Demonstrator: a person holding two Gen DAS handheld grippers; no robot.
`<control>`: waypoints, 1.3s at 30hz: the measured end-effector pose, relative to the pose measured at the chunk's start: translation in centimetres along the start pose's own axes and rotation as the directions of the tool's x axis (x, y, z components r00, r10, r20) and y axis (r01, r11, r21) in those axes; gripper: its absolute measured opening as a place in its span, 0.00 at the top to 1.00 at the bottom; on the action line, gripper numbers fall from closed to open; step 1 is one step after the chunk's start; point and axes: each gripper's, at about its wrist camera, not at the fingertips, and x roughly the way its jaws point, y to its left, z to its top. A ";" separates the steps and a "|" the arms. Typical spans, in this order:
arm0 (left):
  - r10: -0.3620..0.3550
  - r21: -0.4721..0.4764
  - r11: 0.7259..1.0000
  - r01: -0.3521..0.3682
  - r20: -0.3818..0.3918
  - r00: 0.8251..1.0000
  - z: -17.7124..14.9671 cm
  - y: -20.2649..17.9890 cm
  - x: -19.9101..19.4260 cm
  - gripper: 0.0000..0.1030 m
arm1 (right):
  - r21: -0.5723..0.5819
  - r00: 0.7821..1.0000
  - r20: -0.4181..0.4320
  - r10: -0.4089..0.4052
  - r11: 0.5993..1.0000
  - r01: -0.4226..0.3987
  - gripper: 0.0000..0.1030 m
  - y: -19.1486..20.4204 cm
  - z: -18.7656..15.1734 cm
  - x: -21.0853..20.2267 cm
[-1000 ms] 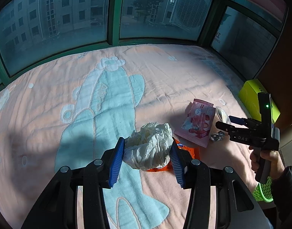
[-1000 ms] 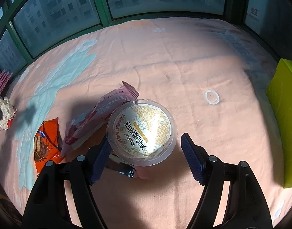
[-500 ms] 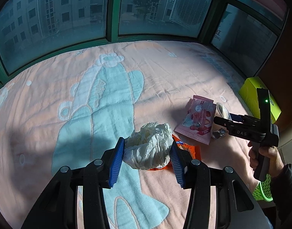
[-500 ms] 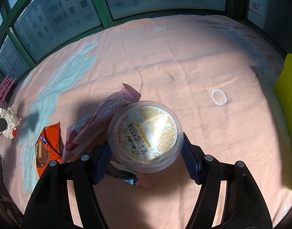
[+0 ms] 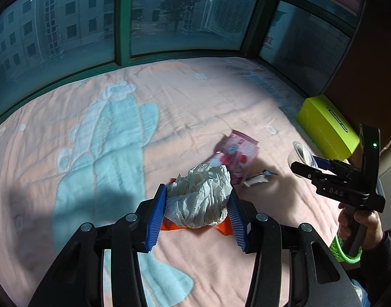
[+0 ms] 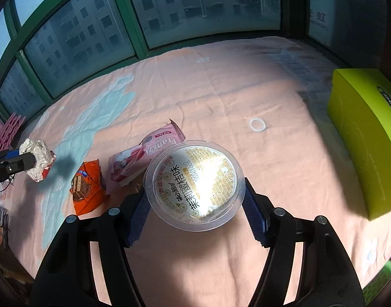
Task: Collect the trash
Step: 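Carry the tissue and the labeled cup over the green basket with both tools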
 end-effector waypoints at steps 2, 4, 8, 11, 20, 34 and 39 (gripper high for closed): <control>-0.025 0.020 1.000 0.024 0.004 1.000 0.1 -1.4 -0.1 0.56 | 0.018 1.000 0.008 -0.024 1.000 0.024 0.35 -0.5 -0.6 -1.7; -0.050 0.044 0.998 0.050 0.003 0.999 0.0 -3.1 -0.1 0.56 | 0.044 0.999 0.021 -0.031 0.999 0.031 0.35 -1.1 -1.5 -3.5; -0.102 0.097 0.990 0.102 -0.007 0.995 -0.2 -6.8 0.2 0.56 | 0.083 0.997 0.040 -0.070 0.994 0.067 0.35 -2.4 -3.4 -6.8; -0.139 0.136 0.981 0.141 -0.024 0.990 -0.5 -9.8 0.5 0.56 | 0.116 0.994 0.041 -0.102 0.989 0.096 0.35 -3.6 -5.1 -8.9; -0.238 0.250 0.935 0.253 -0.089 0.967 -2.3 -19.2 1.9 0.56 | 0.249 0.976 0.016 -0.219 0.946 0.208 0.35 -9.0 -11.2 -14.2; -0.316 0.392 0.848 0.357 -0.168 0.934 -4.6 -30.1 2.8 0.56 | 0.433 0.914 -0.109 -0.391 0.809 0.397 0.35 -18.7 -20.9 -20.1; -0.326 0.424 0.822 0.379 -0.195 0.925 -5.3 -32.8 3.1 0.56 | 0.478 0.896 -0.133 -0.423 0.765 0.432 0.27 -20.7 -23.1 -21.5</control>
